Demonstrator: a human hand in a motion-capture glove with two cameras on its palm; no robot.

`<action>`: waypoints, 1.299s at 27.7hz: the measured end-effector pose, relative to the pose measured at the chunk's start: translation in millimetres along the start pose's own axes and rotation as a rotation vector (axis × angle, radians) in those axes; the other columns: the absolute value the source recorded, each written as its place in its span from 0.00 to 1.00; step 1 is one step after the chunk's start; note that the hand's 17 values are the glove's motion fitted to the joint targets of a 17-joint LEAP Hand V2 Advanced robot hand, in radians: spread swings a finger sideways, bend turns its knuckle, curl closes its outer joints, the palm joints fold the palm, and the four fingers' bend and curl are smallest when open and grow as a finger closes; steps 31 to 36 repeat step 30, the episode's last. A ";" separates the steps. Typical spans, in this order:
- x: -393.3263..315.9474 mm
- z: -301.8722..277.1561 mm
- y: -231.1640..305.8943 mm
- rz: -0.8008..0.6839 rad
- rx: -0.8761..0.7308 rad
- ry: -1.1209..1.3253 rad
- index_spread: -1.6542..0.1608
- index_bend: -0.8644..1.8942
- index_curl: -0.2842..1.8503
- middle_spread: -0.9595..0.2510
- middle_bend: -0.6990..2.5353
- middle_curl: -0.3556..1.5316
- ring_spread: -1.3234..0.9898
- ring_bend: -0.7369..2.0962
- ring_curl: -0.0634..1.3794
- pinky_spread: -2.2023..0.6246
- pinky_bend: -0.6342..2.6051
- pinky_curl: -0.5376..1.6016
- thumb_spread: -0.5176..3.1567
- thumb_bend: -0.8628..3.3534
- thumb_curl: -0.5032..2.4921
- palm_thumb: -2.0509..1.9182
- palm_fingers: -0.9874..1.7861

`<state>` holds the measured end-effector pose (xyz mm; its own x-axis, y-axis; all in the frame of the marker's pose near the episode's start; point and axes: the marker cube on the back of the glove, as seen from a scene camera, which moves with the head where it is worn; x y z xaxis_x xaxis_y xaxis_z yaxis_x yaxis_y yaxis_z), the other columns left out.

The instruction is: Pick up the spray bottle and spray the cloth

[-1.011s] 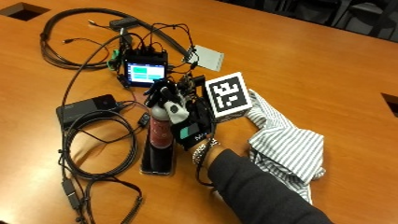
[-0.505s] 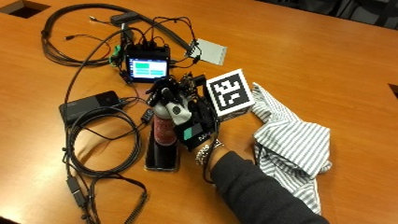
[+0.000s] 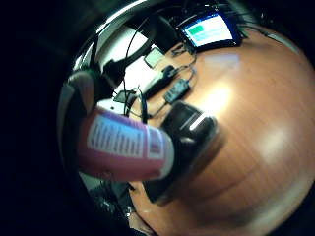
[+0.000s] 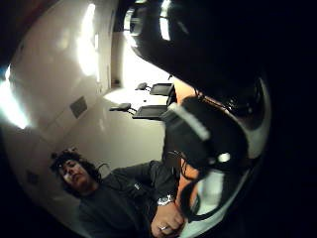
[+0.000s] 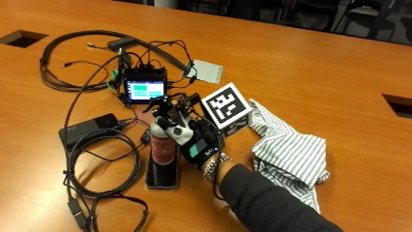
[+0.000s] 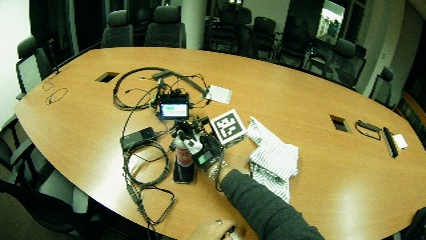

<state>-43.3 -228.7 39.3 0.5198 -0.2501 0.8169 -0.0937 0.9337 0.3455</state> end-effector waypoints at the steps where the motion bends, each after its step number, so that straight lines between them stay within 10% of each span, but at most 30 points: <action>1: 1.4 -4.7 0.5 0.019 -0.006 0.025 0.74 0.30 0.33 0.64 0.34 0.43 0.49 0.45 0.35 0.74 0.33 0.43 0.52 0.20 0.22 0.64 0.65; 12: -16.9 -53.4 38.2 0.089 -0.369 0.481 0.71 0.35 0.28 0.65 0.28 0.40 0.50 0.41 0.33 0.84 0.34 0.44 0.44 0.19 0.23 0.60 0.43; 23: -40.5 -66.3 120.8 0.018 -0.447 1.060 0.69 0.36 0.26 0.64 0.28 0.38 0.51 0.39 0.28 0.86 0.34 0.42 0.41 0.19 0.23 0.58 0.43; 36: -47.3 -58.3 158.7 -0.004 -0.424 1.087 0.68 0.36 0.25 0.65 0.28 0.38 0.51 0.40 0.28 0.86 0.33 0.41 0.40 0.19 0.24 0.56 0.43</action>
